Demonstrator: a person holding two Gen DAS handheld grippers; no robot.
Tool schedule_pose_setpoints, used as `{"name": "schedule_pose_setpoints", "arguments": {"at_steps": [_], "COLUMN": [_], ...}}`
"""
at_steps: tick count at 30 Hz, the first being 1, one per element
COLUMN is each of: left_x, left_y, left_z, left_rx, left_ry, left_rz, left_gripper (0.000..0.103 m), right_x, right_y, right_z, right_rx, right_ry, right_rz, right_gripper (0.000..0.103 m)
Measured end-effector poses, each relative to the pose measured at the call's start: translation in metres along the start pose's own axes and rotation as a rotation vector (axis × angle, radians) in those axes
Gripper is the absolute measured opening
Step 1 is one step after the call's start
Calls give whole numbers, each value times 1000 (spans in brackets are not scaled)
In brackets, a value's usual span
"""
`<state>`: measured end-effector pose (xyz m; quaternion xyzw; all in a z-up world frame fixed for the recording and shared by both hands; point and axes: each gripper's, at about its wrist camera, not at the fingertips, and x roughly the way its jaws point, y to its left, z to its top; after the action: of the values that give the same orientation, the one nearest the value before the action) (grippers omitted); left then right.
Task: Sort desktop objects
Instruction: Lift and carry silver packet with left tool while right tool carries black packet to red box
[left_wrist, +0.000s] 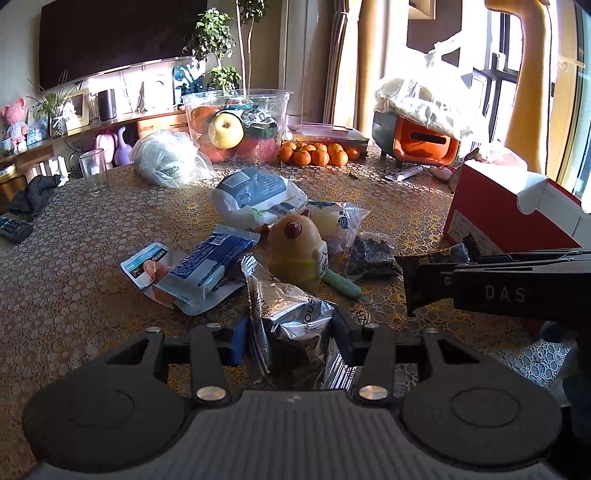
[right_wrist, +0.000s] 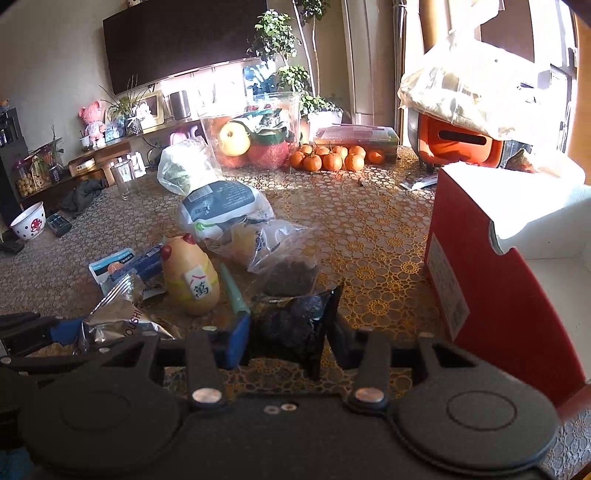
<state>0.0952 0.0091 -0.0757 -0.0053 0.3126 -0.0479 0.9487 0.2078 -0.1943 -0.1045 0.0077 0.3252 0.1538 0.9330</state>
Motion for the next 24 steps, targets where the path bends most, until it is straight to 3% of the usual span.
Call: {"name": "schedule_pose_setpoints", "arguments": {"at_steps": [24], "left_x": [-76], "left_y": [-40], "left_z": [46], "left_rx": [-23], "left_ry": [-64], "left_rz": [-64], "left_gripper": [45], "right_x": [-98], "right_y": [-23], "right_z": [31], "right_rx": [-6], "right_ry": [-88], "right_rz": [22], "right_gripper": [45]}}
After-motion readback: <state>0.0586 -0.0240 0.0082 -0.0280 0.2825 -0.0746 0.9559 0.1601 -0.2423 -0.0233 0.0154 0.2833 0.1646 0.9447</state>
